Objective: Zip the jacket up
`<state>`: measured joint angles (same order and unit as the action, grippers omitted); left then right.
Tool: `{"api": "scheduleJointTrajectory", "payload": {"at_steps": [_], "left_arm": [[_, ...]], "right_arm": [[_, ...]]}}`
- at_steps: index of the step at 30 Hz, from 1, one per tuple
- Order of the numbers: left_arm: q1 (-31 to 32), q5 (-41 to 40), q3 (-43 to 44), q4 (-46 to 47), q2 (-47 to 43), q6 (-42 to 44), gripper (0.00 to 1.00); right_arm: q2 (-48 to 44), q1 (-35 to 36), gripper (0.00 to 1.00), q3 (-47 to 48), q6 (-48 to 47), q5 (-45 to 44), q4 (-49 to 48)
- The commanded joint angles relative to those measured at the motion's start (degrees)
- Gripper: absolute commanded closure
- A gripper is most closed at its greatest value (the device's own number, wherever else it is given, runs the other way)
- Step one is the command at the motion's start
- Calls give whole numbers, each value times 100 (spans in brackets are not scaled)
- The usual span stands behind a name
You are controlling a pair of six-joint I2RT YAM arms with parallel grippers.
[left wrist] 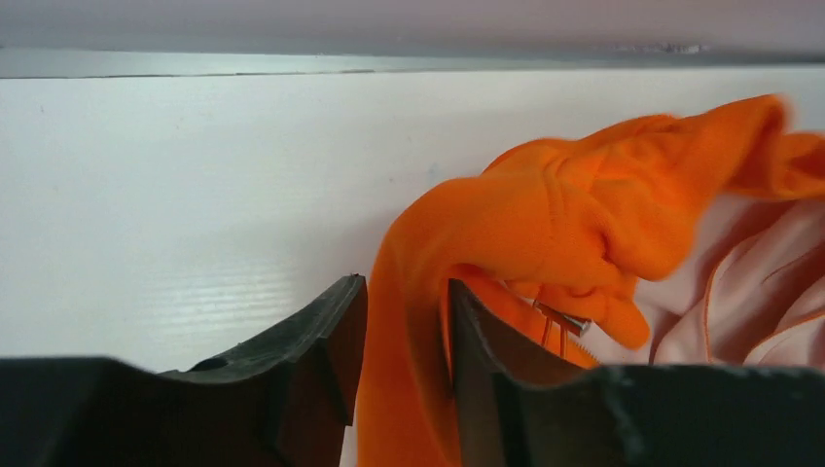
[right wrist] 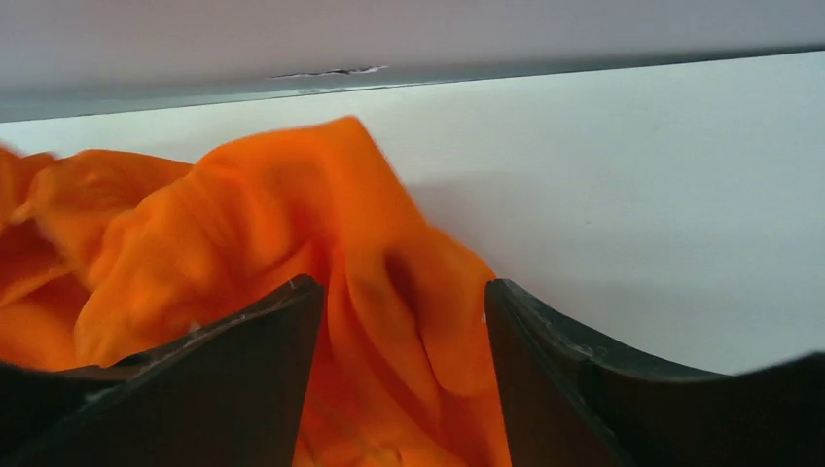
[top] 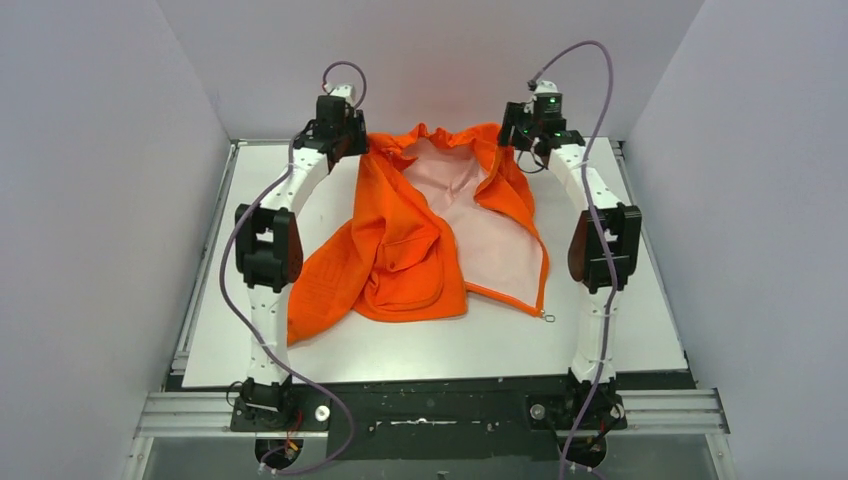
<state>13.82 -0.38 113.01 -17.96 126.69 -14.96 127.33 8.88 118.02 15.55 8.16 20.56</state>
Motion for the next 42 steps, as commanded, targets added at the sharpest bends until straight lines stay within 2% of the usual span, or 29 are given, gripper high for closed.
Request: {"api": "scheduleJointTrajectory", "payload": {"at_steps": [1, 3, 5, 6, 10, 16, 20, 25, 32, 35, 42], "left_arm": [[-473, 438, 1585, -305, 580, -342, 54], [-482, 567, 2149, -588, 825, -358, 34], [-457, 781, 2358, -678, 794, -430, 23], [-444, 901, 2251, -622, 673, -482, 22], [-220, 1214, 1324, -134, -136, -531, 22], [468, 500, 206, -462, -1077, -261, 23], [916, 128, -1279, 16, -2011, -603, 24], [1557, 198, -3040, 741, -3062, -1097, 25], [2538, 83, -4586, 1283, -3911, -1747, 30], [2671, 215, -5270, 1628, -4192, -2133, 31], [2869, 1082, -6425, 2615, -4267, -2708, 32]], "right_arm": [[-978, -401, 30, -382, 234, 237, -616], [-1373, -463, 24, -861, 174, 172, -761], [-1793, -494, 20, -1382, 100, 49, -848], [-2013, -501, 19, -1662, 64, 7, -915], [-2938, -533, 17, -3029, 160, 50, -1304], [-4192, -529, 17, -4799, 362, 409, -1604], [-4933, -541, 16, -5746, 476, 528, -1682], [-5712, -523, 16, -6883, 700, 544, -1870], [-6479, -542, 16, -7914, 923, -97, -1694], [-6737, -565, 16, -8252, 967, -425, -1685], [-6946, -586, 16, -8582, 1064, -265, -1738]]}}
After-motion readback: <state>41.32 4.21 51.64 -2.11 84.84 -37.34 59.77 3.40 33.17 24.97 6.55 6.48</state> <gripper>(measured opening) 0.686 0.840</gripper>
